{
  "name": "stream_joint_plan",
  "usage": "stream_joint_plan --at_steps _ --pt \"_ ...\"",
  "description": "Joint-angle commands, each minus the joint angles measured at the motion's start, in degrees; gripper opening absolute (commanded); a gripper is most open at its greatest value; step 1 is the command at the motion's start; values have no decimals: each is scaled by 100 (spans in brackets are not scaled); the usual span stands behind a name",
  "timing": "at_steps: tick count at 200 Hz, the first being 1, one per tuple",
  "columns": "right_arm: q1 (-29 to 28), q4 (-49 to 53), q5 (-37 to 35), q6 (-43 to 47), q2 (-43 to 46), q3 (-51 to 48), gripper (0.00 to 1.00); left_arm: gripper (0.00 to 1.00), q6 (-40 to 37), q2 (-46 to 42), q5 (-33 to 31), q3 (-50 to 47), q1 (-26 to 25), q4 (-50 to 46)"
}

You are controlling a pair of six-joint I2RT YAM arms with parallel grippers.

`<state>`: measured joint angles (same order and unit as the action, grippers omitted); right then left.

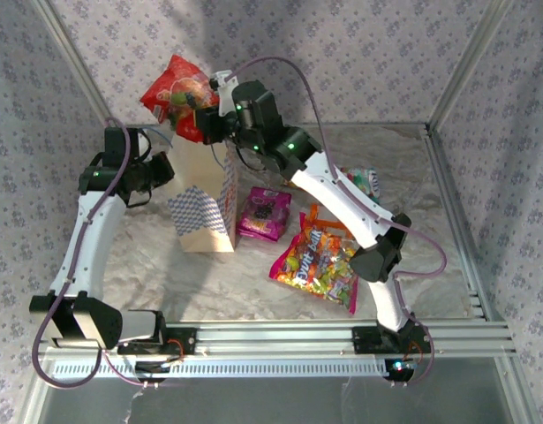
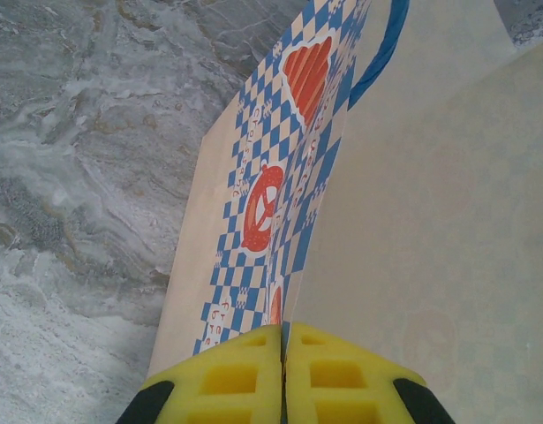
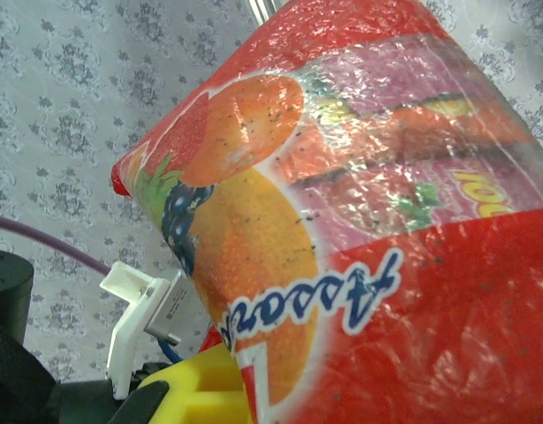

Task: Place the snacks into the paper bag

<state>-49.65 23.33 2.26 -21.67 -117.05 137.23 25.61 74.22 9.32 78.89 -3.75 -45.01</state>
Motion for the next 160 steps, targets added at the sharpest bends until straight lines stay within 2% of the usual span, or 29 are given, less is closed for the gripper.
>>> stream_joint_plan --at_steps 1,59,100,160 --pt "-19 -819 -63 -25 46 207 0 0 59 -188 140 -23 34 38" --pt "38 135 283 352 -246 600 0 0 15 -214 139 11 58 -24" --pt "22 943 84 863 -353 1010 0 0 15 -214 132 21 64 -51" --pt "15 1910 31 1582 -217 982 0 0 28 -215 81 40 83 -73"
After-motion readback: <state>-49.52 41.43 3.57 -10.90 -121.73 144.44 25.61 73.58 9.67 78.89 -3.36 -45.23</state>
